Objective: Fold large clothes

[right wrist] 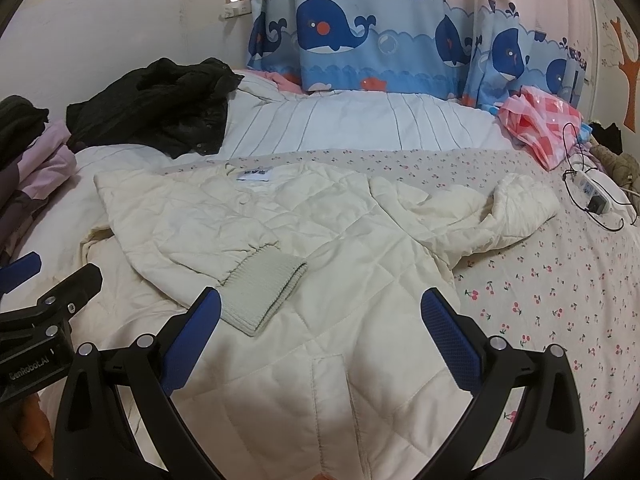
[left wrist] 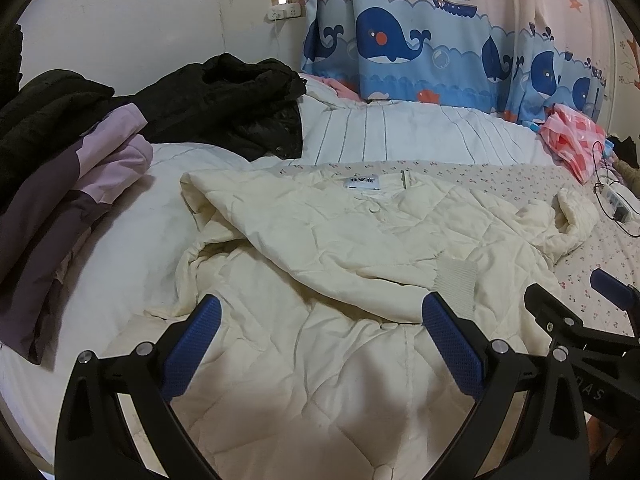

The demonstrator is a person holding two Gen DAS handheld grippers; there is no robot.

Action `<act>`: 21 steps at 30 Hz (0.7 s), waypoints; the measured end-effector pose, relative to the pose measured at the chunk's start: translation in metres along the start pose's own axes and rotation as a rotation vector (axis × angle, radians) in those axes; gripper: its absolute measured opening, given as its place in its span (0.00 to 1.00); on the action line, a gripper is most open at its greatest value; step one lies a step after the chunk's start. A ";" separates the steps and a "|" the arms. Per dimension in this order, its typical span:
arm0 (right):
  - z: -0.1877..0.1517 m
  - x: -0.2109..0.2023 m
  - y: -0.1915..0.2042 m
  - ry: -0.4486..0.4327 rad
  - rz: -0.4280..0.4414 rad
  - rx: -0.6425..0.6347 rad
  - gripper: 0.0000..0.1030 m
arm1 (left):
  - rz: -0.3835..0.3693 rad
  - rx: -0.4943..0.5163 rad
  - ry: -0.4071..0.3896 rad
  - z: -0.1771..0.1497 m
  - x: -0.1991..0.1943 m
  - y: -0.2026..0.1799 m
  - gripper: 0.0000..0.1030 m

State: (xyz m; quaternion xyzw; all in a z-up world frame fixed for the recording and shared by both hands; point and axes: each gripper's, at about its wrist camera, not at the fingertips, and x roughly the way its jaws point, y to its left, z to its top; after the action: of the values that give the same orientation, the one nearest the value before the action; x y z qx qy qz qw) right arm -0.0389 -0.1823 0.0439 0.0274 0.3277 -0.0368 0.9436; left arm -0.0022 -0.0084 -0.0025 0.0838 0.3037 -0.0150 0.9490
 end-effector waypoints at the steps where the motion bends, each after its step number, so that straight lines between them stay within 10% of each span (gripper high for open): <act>1: 0.000 0.000 0.000 0.001 0.000 0.000 0.94 | 0.008 0.009 -0.009 0.000 0.000 -0.002 0.94; 11: 0.002 0.003 -0.006 0.011 -0.005 0.017 0.94 | 0.009 -0.018 -0.113 0.006 0.000 -0.009 0.94; 21: 0.004 0.006 -0.009 0.032 -0.012 0.027 0.94 | 0.004 0.000 -0.052 0.009 0.008 -0.012 0.94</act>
State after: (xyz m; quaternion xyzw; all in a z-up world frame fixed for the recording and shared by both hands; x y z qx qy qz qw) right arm -0.0324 -0.1919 0.0429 0.0390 0.3425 -0.0465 0.9376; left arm 0.0090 -0.0222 -0.0016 0.0839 0.2789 -0.0153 0.9565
